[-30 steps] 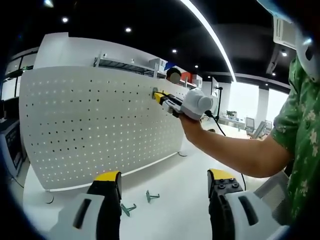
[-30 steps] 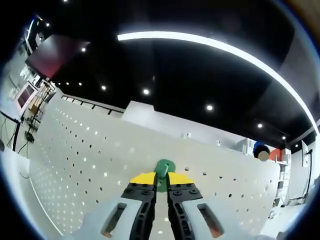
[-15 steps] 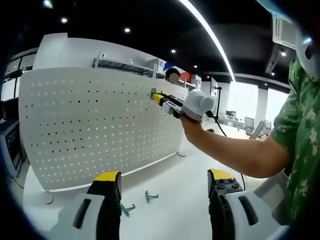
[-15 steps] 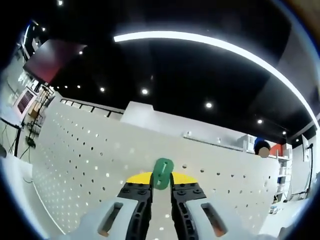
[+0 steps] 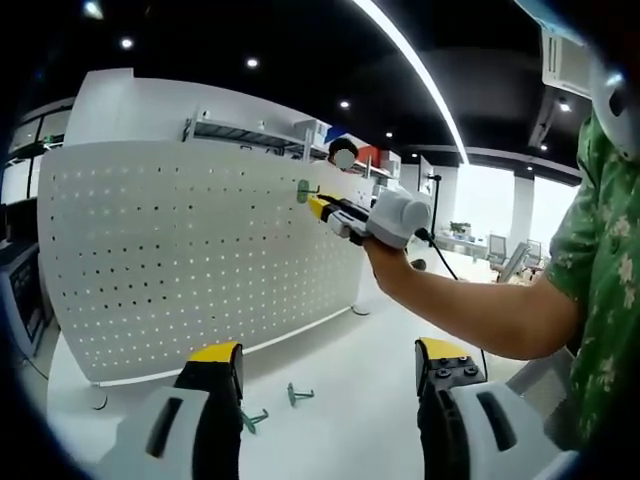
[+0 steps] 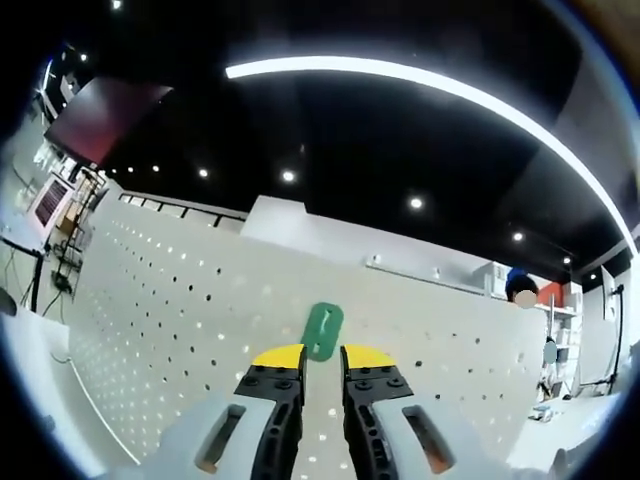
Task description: Insert the hook assembly into the mounting plate slot until the hook locks in place.
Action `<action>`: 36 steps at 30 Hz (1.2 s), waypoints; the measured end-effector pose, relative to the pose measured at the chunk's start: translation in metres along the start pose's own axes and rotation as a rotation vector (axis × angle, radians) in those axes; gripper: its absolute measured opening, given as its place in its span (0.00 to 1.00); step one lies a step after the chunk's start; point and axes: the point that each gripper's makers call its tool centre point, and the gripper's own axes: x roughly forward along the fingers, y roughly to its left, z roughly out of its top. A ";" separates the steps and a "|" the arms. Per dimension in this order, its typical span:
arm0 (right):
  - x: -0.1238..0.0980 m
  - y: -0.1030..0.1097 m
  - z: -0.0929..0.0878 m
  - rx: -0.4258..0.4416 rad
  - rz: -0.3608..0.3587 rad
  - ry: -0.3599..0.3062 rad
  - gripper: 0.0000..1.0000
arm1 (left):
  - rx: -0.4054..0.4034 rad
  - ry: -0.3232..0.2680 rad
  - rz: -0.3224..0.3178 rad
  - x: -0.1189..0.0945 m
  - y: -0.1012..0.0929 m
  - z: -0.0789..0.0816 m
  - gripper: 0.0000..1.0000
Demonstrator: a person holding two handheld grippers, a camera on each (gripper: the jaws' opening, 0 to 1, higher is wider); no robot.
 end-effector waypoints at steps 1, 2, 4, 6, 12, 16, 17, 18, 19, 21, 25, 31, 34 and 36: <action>-0.001 0.000 -0.001 -0.001 0.001 0.002 0.13 | 0.000 0.000 0.000 0.000 0.000 0.000 0.72; -0.003 0.001 -0.002 0.000 0.004 0.007 0.13 | 0.001 -0.001 0.000 -0.001 -0.001 0.000 0.72; -0.006 0.002 -0.003 0.005 0.009 0.015 0.13 | 0.002 -0.002 0.000 -0.001 -0.001 0.001 0.73; -0.009 0.003 -0.003 0.005 0.009 0.016 0.13 | 0.003 -0.004 0.001 -0.002 -0.002 0.002 0.73; -0.020 0.005 -0.010 0.016 0.014 0.046 0.13 | 0.006 -0.006 -0.001 -0.004 -0.004 0.002 0.73; -0.025 0.009 -0.012 0.018 0.024 0.059 0.14 | 0.009 -0.007 -0.003 -0.005 -0.007 0.003 0.73; -0.026 0.010 -0.012 0.020 0.027 0.062 0.14 | 0.010 -0.008 -0.003 -0.005 -0.007 0.003 0.74; -0.027 0.010 -0.012 0.022 0.028 0.064 0.14 | 0.011 -0.009 -0.003 -0.006 -0.008 0.004 0.74; -0.029 0.011 -0.012 0.022 0.030 0.066 0.14 | 0.012 -0.010 -0.003 -0.006 -0.008 0.004 0.74; -0.030 0.012 -0.012 0.023 0.033 0.068 0.15 | 0.015 -0.013 -0.004 -0.007 -0.010 0.006 0.75; -0.032 0.012 -0.010 0.027 0.037 0.073 0.15 | 0.018 -0.011 -0.006 -0.008 -0.012 0.007 0.78; -0.037 0.013 -0.010 0.026 0.043 0.081 0.16 | 0.022 -0.008 -0.010 -0.011 -0.017 0.007 0.82; -0.040 0.013 -0.010 0.031 0.046 0.089 0.18 | 0.026 -0.010 -0.011 -0.013 -0.018 0.008 0.83; -0.043 0.014 -0.009 0.035 0.053 0.090 0.20 | 0.030 -0.013 -0.010 -0.014 -0.020 0.008 0.83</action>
